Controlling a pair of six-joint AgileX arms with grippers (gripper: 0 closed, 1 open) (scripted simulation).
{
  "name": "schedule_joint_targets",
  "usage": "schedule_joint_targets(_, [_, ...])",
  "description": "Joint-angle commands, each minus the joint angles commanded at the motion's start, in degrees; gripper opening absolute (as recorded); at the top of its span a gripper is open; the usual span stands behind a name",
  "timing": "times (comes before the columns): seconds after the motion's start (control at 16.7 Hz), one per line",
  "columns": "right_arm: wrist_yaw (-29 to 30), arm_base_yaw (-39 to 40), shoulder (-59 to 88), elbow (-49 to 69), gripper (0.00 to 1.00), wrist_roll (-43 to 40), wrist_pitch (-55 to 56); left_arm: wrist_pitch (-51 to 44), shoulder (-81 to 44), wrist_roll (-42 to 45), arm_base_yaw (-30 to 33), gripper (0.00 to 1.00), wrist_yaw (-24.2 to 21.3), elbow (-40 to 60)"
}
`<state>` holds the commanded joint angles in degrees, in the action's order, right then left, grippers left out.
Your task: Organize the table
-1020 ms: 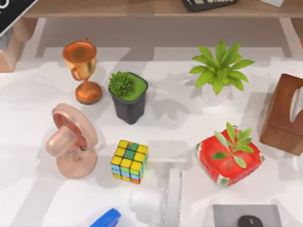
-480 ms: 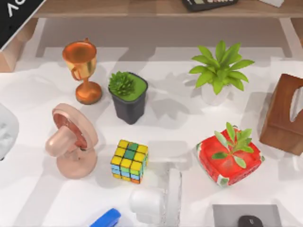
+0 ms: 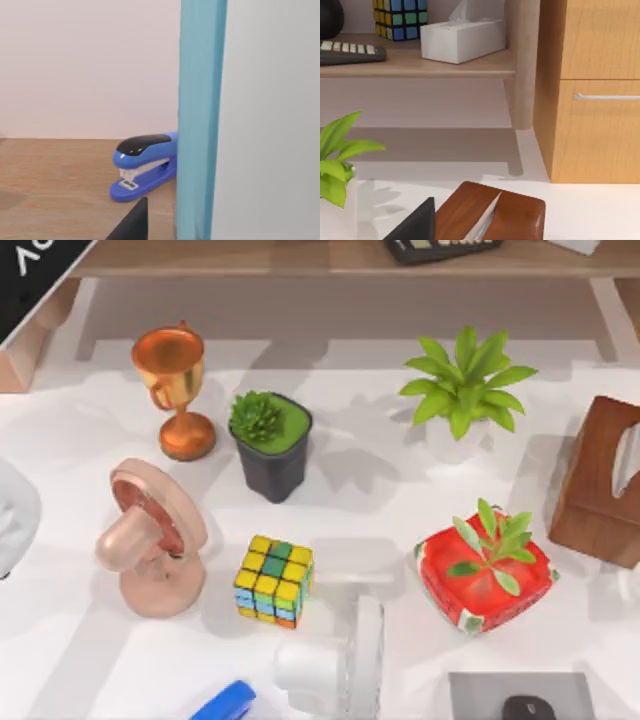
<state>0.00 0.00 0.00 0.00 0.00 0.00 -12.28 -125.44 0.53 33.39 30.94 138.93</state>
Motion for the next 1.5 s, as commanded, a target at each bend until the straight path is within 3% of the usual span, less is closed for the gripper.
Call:
schedule_joint_targets(0.48, [0.0, 0.0, 0.0, 0.0, 1.00, 0.0, 0.0, 0.0, 0.0, 0.0, 0.0, 0.02, 0.0, 0.0])
schedule_joint_targets(1.08, [0.0, 0.0, 0.0, 0.0, 1.00, 0.0, 0.0, 0.0, 0.2, 0.1, 0.3, 0.00, 0.0, -0.2])
schedule_joint_targets(1.5, [0.0, 0.0, 0.0, 0.0, 1.00, 0.0, 0.0, 1.8, 8.6, 0.2, 2.7, 0.00, 2.6, -10.4])
